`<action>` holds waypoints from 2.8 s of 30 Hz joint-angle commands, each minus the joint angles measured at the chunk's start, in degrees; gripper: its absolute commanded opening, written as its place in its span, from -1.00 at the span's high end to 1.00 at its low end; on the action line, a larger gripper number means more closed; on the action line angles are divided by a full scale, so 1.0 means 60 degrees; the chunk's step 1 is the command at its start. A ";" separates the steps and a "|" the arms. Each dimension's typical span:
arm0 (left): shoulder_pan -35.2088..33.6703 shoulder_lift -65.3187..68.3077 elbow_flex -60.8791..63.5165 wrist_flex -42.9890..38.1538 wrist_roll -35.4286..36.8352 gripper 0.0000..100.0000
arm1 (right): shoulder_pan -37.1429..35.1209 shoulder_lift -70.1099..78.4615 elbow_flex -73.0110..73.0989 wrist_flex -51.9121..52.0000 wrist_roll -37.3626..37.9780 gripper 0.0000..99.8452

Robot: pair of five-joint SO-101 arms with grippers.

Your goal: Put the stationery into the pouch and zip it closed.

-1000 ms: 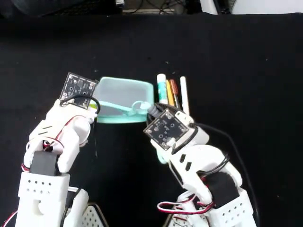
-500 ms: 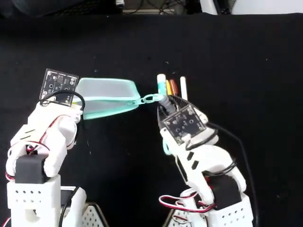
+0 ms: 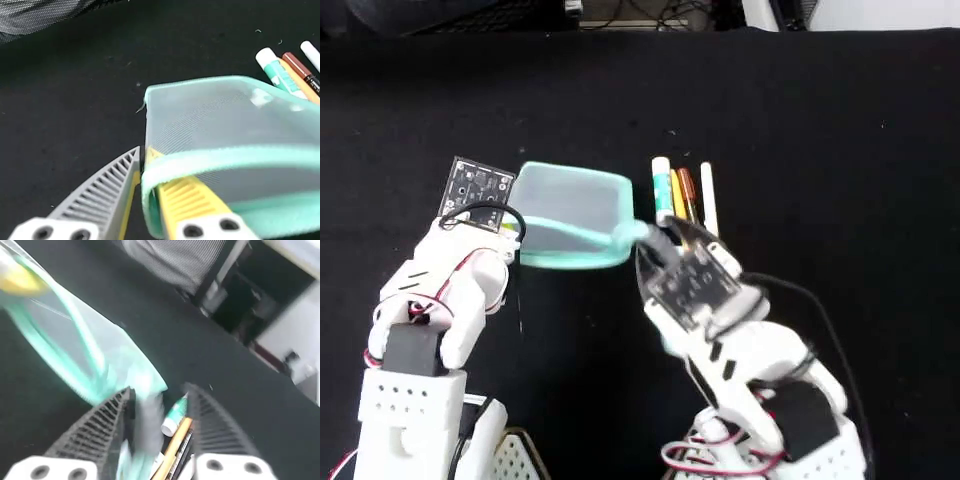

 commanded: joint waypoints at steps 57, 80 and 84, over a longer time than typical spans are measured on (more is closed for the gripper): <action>-0.2249 0.4586 -0.4960 0.3853 0.0542 0.94 | 0.2520 1.4176 -0.5385 0.0733 -0.0996 0.72; -0.2249 0.4571 -0.4696 0.3810 0.0527 0.94 | 0.2491 1.7546 -0.7348 0.0938 -0.0908 0.98; -0.2249 0.4571 -0.4696 0.3810 0.0513 0.94 | 0.2432 1.7062 -0.6952 0.1055 -0.0908 0.96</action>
